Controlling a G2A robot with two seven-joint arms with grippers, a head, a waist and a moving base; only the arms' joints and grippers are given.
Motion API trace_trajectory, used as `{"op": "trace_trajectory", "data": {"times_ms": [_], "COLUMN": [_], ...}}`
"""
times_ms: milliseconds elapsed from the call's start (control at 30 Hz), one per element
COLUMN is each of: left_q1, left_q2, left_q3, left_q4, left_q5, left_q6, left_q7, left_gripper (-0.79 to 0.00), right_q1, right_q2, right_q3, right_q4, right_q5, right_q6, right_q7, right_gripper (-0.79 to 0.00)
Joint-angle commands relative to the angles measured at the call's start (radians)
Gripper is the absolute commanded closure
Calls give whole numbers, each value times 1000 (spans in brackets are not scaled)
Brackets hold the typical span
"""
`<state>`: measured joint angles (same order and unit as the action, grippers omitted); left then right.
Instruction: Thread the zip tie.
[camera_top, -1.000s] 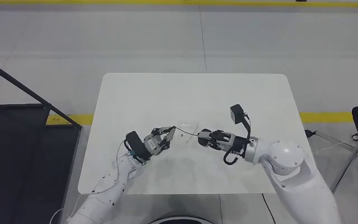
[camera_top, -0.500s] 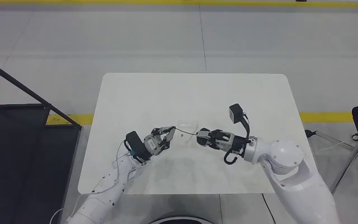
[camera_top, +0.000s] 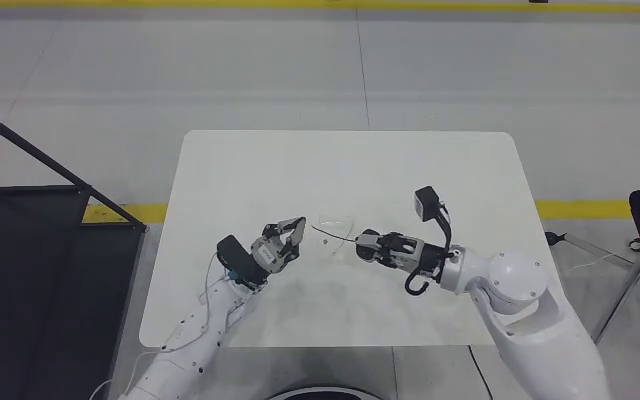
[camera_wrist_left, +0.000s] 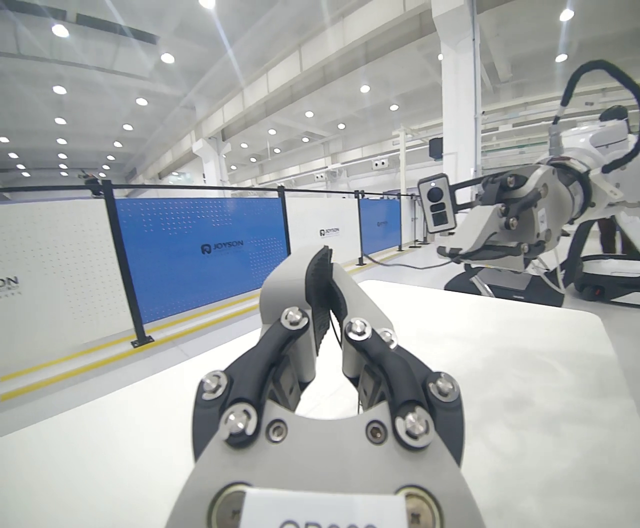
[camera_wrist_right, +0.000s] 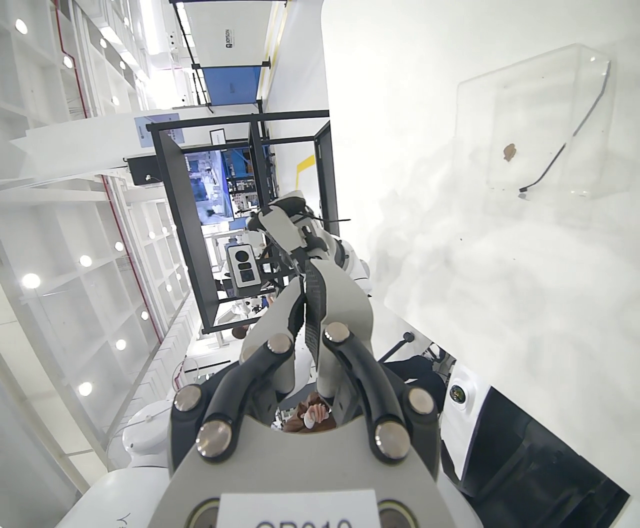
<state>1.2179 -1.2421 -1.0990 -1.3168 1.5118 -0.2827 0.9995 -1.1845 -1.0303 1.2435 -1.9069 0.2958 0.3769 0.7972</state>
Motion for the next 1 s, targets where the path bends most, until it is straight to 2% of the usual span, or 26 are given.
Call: {"op": "trace_trajectory", "data": {"times_ms": [0,167,200,567,767,967], "left_q1": [12,32,32,32,47,55], "left_q2": [-4,-18,-19,-19,-18,-17], "left_q3": [4,33,36,36,35,36], "left_q4": [-12,-15,-14,-14,-44,-56], "left_q5": [25,128,135,135,151,175], "left_q6": [97,342,353,353,323,305], "left_q7": [10,26,23,23,-19,-30], "left_gripper": [0,0,0,0,0,0], "right_q1": [-23,-71,-78,-79,-108,-123], "right_q2": [5,13,15,15,12,12], "right_q3": [12,47,52,51,43,43], "right_q4": [-23,-66,-70,-70,-73,-72], "right_q5": [-26,-57,-66,-65,-25,-11], "right_q6": [12,31,51,47,-39,-63], "right_q7": [-5,-26,-29,-32,-32,-31], "right_gripper": [0,0,0,0,0,0]}}
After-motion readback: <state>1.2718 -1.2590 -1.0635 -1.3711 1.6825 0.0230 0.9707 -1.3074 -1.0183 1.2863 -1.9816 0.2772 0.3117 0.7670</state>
